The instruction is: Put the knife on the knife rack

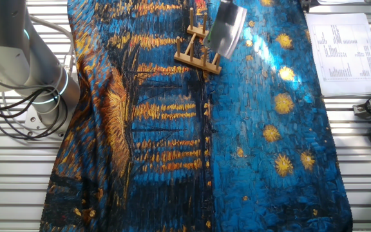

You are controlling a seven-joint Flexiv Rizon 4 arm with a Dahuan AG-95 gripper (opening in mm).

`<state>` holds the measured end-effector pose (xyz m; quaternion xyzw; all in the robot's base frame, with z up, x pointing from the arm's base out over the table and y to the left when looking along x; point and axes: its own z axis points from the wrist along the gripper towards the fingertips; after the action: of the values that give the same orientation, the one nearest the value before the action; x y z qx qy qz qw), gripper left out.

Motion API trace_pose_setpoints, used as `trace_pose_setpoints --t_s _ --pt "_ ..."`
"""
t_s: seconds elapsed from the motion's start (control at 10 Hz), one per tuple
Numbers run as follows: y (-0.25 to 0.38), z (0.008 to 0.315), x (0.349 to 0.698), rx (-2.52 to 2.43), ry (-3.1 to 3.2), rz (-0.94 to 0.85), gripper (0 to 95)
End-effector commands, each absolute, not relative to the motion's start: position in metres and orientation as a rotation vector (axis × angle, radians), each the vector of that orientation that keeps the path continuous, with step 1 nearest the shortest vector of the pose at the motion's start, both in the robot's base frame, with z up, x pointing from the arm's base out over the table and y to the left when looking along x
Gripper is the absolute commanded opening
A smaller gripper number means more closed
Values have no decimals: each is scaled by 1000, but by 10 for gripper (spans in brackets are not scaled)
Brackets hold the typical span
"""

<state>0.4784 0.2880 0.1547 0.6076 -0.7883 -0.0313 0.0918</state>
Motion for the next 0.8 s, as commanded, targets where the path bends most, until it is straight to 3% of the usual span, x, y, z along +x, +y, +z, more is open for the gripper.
trace_pose_setpoints --t_s 0.1,0.8 --pt "287 154 474 1805 -2342 -97 0" --pt "287 153 460 1785 -2348 -122 0"
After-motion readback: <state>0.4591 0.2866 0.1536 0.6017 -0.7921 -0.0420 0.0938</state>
